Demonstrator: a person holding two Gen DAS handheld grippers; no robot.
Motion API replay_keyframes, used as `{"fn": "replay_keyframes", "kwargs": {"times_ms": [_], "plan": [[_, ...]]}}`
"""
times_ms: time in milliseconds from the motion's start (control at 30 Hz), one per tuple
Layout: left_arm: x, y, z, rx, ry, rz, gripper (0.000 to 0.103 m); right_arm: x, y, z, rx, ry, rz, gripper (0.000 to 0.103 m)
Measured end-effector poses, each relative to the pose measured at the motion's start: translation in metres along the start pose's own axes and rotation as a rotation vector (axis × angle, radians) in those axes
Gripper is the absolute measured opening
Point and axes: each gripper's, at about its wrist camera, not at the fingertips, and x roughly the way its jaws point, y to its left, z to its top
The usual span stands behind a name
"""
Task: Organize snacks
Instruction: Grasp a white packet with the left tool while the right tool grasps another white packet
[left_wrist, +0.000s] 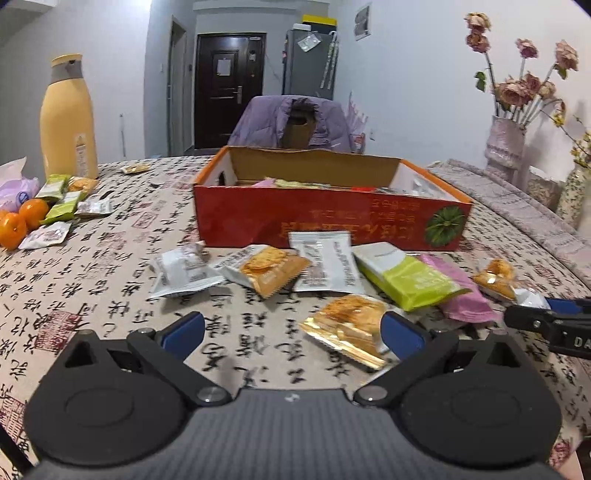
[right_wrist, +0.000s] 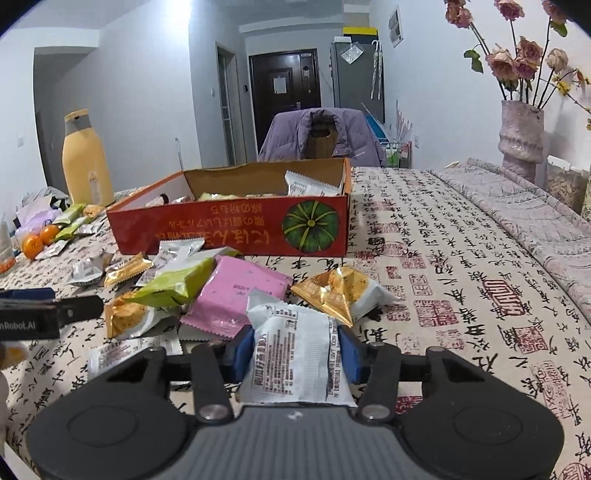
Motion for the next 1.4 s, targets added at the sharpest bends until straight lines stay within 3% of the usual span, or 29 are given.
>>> {"fn": "replay_keyframes", "kwargs": {"times_ms": [400,700,900,1033,1400], "plan": [[-0.002,-0.039,-0.010,0.061,0.058,-0.091,0.103,-0.011,-0.007,-0.008,0.016,-0.019,0.015,0.047],[0.009,-0.058,-0.017,0.087,0.124,-0.116,0.102,-0.016,-0.014,-0.014,0.036,-0.026,0.032,0.047],[0.007,-0.069,-0.020,0.128,0.144,-0.111,0.071,-0.018,-0.020,-0.019,0.054,-0.027,0.045,0.047],[0.003,-0.073,-0.021,0.144,0.143,-0.110,0.060,-0.019,-0.023,-0.020,0.062,-0.032,0.051,0.047],[-0.007,-0.083,-0.022,0.176,0.121,-0.106,0.056,-0.022,-0.033,-0.024,0.087,-0.043,0.055,0.048]]}}
